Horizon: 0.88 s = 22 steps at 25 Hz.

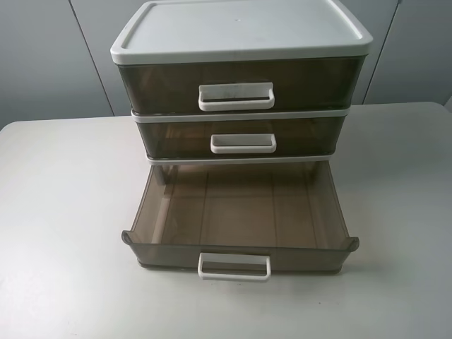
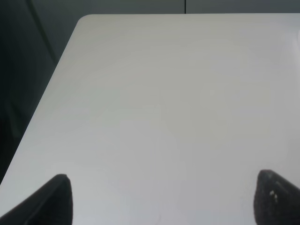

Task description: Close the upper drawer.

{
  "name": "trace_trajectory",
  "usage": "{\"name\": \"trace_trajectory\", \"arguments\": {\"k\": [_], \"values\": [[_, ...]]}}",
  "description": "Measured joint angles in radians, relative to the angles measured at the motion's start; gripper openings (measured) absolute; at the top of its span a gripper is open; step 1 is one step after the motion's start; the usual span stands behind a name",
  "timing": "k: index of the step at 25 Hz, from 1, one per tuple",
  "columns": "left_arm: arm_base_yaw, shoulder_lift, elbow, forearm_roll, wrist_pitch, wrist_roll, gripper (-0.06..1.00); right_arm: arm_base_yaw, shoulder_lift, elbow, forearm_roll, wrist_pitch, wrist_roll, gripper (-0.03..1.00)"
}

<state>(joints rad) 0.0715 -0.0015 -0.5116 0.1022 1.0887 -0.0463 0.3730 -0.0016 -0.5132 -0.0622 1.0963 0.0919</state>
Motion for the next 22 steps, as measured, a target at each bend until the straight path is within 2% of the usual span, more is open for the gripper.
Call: {"name": "trace_trajectory", "arguments": {"k": [4,7,22], "values": [[0.000,0.000,0.000,0.000,0.000,0.000,0.74,-0.179,0.000,0.000,0.003,0.000,-0.011,0.70],[0.000,0.000,0.000,0.000,0.000,-0.002,0.74,-0.236,0.000,0.000,0.010,0.000,-0.019,0.70],[0.000,0.000,0.000,0.000,0.000,-0.002,0.74,-0.259,0.000,0.000,0.020,0.000,-0.023,0.70]]}}
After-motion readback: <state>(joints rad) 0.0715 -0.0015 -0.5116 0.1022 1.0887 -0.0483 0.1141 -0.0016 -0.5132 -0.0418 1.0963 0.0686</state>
